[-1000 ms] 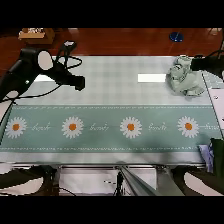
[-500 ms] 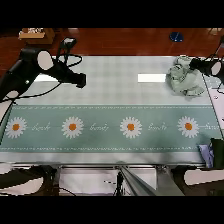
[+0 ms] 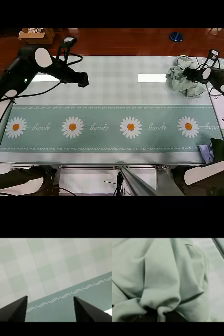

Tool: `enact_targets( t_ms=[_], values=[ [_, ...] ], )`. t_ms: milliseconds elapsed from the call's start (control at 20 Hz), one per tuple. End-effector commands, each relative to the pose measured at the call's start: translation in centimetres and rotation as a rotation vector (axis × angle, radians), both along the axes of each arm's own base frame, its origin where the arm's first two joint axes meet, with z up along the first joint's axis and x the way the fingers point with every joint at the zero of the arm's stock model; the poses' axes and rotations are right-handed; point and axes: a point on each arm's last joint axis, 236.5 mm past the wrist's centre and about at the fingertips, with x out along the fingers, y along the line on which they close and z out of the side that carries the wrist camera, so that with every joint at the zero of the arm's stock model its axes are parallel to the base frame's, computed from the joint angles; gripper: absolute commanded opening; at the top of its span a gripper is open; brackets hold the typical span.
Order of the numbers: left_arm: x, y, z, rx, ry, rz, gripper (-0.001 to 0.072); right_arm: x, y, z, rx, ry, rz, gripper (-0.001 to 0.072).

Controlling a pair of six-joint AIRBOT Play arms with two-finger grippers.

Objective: Fold the shirts.

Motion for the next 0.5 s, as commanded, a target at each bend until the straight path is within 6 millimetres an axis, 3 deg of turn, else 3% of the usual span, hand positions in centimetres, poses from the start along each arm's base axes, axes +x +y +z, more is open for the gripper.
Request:
enact_targets(
  t_ms=[0, 100, 200, 250, 350, 450],
  values=[
    [0.7, -0.1, 3.4, -0.020, -0.046, -0.003, 0.0685, 1.4, -0.1, 8.2, -0.096, -0.139, 0.064, 0.0026],
    [1.3, -0.3, 7.7, -0.040, -0.111, -0.011, 0.0685, 1.4, 0.3, 19.3, -0.190, -0.318, 0.104, 0.0026],
    [1.2, -0.4, 13.3, -0.065, -0.199, -0.025, 0.0685, -0.8, 2.3, 32.5, -0.259, -0.558, 0.128, 0.0026],
    [0.7, -0.4, 16.6, -0.081, -0.250, -0.033, 0.0685, -3.1, 4.0, 39.4, -0.300, -0.695, 0.144, 0.0026],
    [-1.2, 0.1, 23.2, -0.108, -0.361, -0.046, 0.0685, -9.5, 7.3, 50.8, -0.368, -0.943, 0.168, 0.0026],
    [-4.1, 1.0, 29.4, -0.141, -0.489, -0.053, 0.0685, -16.5, 9.9, 57.8, -0.410, -1.111, 0.188, 0.0026]
  ],
)
